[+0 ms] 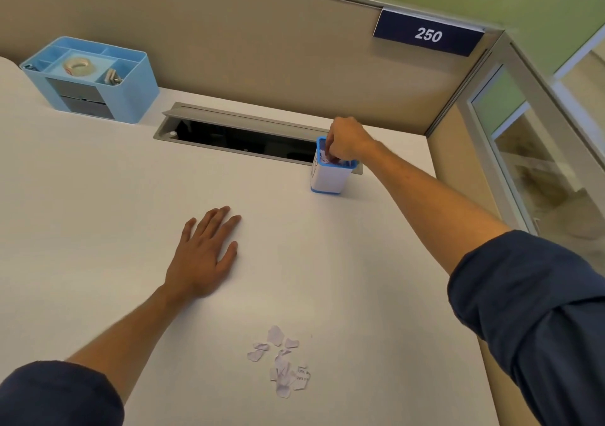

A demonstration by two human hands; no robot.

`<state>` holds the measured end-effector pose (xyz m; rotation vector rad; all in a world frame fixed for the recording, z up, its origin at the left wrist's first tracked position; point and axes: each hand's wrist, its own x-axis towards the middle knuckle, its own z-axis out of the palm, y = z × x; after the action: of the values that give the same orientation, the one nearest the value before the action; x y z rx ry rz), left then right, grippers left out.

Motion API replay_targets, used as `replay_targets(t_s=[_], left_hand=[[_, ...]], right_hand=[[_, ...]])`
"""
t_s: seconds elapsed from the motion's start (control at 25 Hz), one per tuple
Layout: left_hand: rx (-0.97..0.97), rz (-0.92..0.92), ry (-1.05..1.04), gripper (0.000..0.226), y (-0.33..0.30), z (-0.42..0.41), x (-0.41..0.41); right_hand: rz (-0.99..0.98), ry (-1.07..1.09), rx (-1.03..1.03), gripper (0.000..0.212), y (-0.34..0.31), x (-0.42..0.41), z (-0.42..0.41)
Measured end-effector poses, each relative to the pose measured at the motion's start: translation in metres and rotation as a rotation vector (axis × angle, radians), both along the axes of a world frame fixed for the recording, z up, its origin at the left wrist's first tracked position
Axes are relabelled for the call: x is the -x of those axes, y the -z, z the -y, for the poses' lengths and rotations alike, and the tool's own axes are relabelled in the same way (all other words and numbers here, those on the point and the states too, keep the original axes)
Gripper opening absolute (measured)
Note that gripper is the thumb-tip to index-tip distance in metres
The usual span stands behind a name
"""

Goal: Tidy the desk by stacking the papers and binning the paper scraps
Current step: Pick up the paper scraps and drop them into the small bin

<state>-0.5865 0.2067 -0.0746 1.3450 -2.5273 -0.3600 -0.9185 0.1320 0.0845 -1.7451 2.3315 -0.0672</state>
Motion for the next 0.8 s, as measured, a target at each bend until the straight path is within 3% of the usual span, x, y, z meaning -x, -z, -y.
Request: replay_targets(t_s=[0.16, 0.48, 0.6, 0.8], left_hand=[[-0.006, 0.012, 0.006, 0.06, 0.0, 0.001, 0.0], [-0.006, 0.007, 0.007, 0.062, -0.001, -0.001, 0.001], [-0.008, 0.005, 0.014, 0.062, -0.004, -0.001, 0.0], [-0.024, 0.0, 0.026, 0.061, -0.006, -0.001, 0.0]], right_hand=[[0.003, 0.004, 0.067, 0.02, -0.01, -0.001, -0.005], [0.222, 0.002, 0.332, 0.017, -0.03, -0.03, -0.088], [0.372, -0.01, 0.198, 0.022, -0.004, -0.059, -0.146], [0.361, -0.026, -0.208, 0.053, 0.039, -0.115, -0.248]])
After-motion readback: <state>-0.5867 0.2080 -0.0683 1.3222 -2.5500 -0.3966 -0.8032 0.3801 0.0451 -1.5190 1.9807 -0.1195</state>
